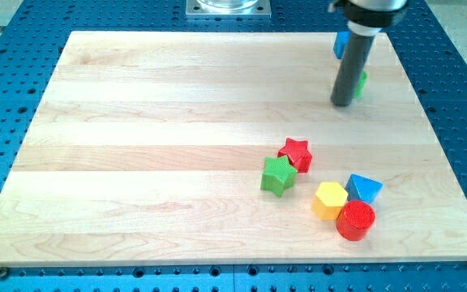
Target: Place the red star and blue triangle in a vertical line
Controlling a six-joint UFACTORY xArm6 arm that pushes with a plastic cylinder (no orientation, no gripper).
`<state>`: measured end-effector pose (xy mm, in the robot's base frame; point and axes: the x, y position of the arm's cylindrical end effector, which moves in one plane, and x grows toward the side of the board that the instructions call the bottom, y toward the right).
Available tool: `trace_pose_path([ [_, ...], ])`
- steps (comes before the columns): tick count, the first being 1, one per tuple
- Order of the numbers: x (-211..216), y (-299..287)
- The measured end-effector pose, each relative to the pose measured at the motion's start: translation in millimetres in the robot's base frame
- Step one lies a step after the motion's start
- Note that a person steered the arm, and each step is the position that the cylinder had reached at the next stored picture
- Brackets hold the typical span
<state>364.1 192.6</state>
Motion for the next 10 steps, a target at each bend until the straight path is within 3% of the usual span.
trace_pose_path([
  [1, 1, 16],
  [2, 50, 28],
  [3, 106, -6],
  [4, 108, -66],
  [7, 170, -122],
  [9, 102, -155],
  [10, 105, -184],
])
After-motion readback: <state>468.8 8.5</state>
